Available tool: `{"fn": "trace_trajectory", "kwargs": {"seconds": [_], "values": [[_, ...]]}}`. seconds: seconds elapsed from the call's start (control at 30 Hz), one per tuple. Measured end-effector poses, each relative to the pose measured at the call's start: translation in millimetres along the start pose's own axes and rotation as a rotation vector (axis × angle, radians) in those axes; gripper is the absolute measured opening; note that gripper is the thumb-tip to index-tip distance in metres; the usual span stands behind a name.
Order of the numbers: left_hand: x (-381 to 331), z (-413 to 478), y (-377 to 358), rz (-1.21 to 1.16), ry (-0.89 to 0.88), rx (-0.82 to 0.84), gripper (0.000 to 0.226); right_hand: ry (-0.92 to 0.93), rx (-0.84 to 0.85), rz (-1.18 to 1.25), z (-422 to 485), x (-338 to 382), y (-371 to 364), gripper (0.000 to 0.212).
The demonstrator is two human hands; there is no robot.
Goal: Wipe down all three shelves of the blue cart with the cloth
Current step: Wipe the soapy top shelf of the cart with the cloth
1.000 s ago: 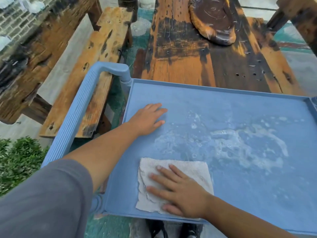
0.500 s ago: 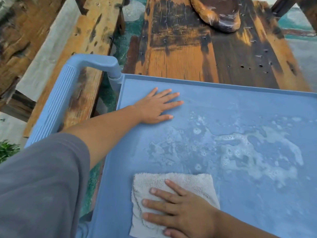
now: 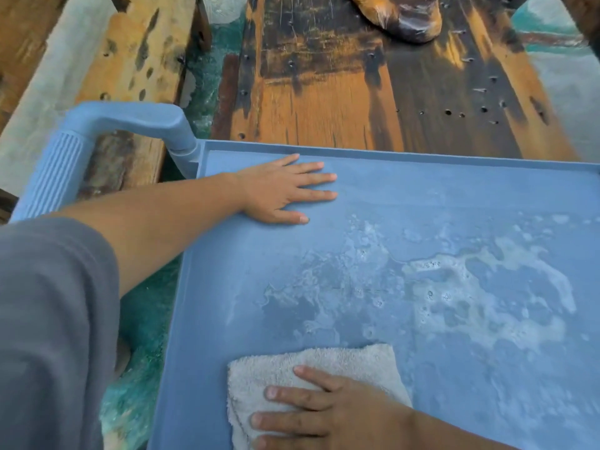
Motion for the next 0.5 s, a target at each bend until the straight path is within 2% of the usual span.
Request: {"fn": "trace_trajectory", "kwargs": {"seconds": [0.07,0.23,0.37,0.5], "values": [[4,5,1,0.012,-0.028,0.006,0.064,0.023,-0.019,-0.021,-1,-5,1,0.053],[3,3,-4,0.036,-0.007,-0.034,0.063,0.002,-0.017,0.142,6,-7,9,0.052],[4,4,-4,0.043,0.016,-0.044,0.064,-0.106,0.083,0.246,27,-24,18,0.056],[5,4,-6,0.044,0.017,-0.054,0.063,-0.238,0.087,0.399,45,-31,26,0.064]]}}
Point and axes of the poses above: each hand's wrist, its own z-axis towards the middle knuckle, its own y-axis out of the back of the hand, x = y × z, the point moved 3 cm from there along z, towards the middle knuckle, and after that the axes turned 1 degree about z, right-handed, at the moved point
